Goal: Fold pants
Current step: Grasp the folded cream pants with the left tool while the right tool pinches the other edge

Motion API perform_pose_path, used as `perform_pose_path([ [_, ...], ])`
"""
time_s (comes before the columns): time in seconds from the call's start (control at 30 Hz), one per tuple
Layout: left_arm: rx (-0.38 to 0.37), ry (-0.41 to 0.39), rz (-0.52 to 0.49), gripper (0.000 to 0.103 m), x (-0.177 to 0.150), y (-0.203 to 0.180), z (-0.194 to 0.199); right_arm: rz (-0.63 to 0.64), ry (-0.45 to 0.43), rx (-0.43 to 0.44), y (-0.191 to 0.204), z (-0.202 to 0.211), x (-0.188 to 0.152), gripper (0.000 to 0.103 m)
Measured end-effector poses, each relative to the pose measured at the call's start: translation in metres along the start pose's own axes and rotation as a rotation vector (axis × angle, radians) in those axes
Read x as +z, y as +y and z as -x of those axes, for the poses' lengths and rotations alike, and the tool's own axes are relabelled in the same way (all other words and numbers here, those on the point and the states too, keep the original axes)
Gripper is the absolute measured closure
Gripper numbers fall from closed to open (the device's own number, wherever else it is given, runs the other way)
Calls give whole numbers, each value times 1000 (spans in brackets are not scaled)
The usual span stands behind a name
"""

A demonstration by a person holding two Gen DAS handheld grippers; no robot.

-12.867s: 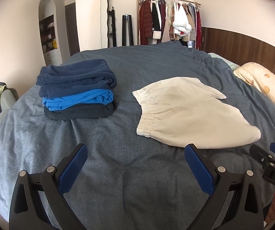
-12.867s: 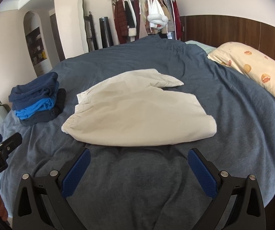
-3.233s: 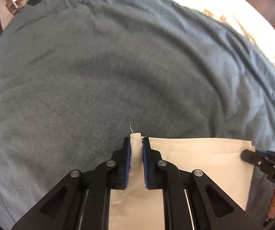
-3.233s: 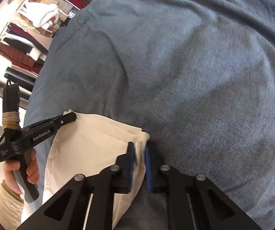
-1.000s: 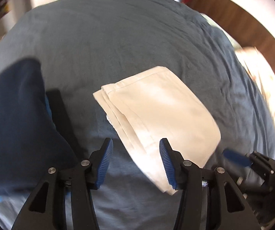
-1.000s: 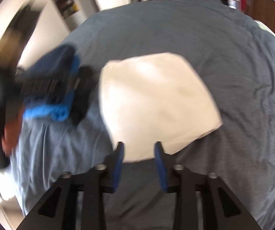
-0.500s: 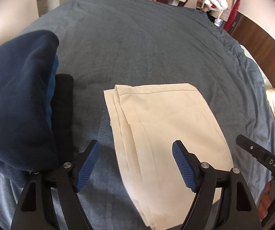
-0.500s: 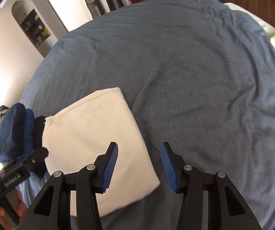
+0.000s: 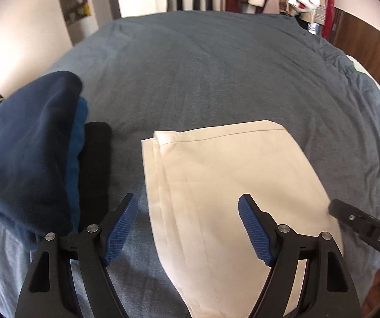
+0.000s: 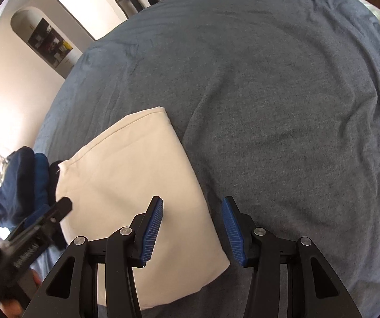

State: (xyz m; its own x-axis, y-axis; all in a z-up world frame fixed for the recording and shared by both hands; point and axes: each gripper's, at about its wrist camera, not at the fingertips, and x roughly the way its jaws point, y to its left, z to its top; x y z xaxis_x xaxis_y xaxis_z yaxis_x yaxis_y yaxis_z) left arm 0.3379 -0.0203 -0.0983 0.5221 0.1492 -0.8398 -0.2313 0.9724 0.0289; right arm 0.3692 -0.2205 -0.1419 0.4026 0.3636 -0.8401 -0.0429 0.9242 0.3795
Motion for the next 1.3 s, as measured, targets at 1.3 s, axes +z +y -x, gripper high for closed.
perform_pose_path([
  [1.3, -302, 120, 234, 61, -3, 40, -22, 42, -10, -22, 24, 5, -14, 90],
])
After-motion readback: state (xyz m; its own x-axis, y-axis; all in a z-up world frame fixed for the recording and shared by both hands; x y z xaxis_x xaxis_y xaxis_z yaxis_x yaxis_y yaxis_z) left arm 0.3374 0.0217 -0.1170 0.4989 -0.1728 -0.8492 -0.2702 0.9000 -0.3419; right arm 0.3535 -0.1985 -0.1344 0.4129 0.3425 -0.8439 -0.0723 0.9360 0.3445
